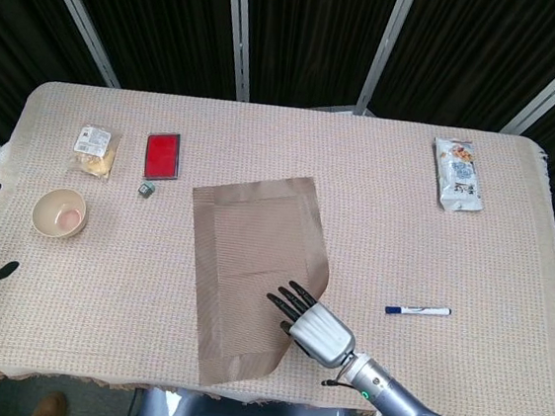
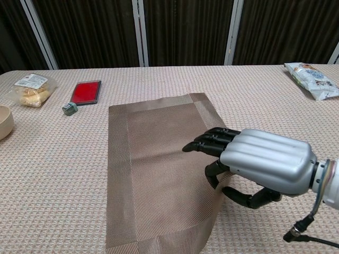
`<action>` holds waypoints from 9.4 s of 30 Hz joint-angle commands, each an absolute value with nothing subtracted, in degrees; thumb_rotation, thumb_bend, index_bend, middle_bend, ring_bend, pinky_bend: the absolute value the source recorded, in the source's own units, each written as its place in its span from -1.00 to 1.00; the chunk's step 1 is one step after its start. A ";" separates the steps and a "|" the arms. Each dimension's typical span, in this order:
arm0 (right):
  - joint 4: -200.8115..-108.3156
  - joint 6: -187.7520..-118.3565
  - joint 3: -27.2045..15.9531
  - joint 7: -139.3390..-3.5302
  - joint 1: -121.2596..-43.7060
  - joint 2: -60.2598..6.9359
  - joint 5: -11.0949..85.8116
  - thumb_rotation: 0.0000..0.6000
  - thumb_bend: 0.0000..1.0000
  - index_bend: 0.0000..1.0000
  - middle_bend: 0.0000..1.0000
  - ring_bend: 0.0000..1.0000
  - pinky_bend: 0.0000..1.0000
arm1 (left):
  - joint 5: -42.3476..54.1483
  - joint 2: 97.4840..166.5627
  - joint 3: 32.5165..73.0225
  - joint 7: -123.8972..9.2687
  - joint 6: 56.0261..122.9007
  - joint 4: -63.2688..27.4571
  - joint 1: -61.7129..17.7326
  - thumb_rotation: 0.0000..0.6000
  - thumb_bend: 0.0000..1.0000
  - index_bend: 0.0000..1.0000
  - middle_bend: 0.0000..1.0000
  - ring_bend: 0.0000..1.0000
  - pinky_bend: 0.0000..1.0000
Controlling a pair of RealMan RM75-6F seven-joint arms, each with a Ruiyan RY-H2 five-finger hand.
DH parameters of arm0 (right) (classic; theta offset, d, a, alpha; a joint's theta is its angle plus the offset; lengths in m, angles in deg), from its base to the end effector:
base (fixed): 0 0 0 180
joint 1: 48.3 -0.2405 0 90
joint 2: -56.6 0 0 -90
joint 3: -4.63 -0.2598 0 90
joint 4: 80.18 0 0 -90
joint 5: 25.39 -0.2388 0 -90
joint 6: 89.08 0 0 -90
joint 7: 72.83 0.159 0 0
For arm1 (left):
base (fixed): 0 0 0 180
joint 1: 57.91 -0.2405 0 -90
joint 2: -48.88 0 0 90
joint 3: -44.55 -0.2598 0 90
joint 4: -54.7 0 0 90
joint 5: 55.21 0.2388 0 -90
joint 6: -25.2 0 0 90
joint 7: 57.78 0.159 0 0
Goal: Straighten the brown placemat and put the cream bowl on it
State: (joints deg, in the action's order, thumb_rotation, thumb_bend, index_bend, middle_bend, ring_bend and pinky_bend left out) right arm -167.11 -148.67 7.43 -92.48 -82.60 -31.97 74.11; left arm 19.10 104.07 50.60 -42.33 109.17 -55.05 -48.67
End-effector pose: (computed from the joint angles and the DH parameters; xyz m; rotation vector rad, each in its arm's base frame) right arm -0.1494 -0.2465 -0.0793 2.3121 -0.4972 1.0136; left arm -0.2784 0.2259 0.1675 -1.3237 -0.8489 -0.7948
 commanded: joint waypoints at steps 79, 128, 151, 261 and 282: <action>-175.78 -179.50 5.05 -85.31 -59.79 -14.59 65.72 1.00 -1.00 -1.00 -1.00 -1.00 -1.00 | 16.75 136.77 56.60 -45.10 76.04 -17.76 -19.31 1.00 -0.97 -0.36 -1.00 -1.00 -1.00; -173.25 -176.22 0.14 -80.97 -58.77 -14.54 63.73 1.00 -1.00 -1.00 -1.00 -1.00 -1.00 | 18.19 157.88 56.04 -57.03 69.60 14.72 -8.48 1.00 -0.14 -0.22 -1.00 -1.00 -1.00; -173.26 -177.53 -0.66 -77.15 -58.14 -14.20 65.06 1.00 -1.00 -1.00 -1.00 -1.00 -1.00 | 20.93 155.34 54.04 -60.98 73.55 8.55 -10.82 1.00 -0.11 0.29 -1.00 -1.00 -1.00; -176.51 -178.70 0.61 -79.74 -56.54 -13.67 70.47 1.00 -1.00 -1.00 -1.00 -1.00 -1.00 | 22.49 133.56 44.17 -74.40 79.46 8.44 -31.76 1.00 -0.76 -0.12 -1.00 -1.00 -1.00; -176.05 -179.01 0.42 -79.20 -56.53 -13.56 70.43 1.00 -1.00 -1.00 -1.00 -1.00 -1.00 | 25.59 134.94 45.60 -77.46 84.15 10.84 -32.46 1.00 -0.29 0.28 -1.00 -1.00 -1.00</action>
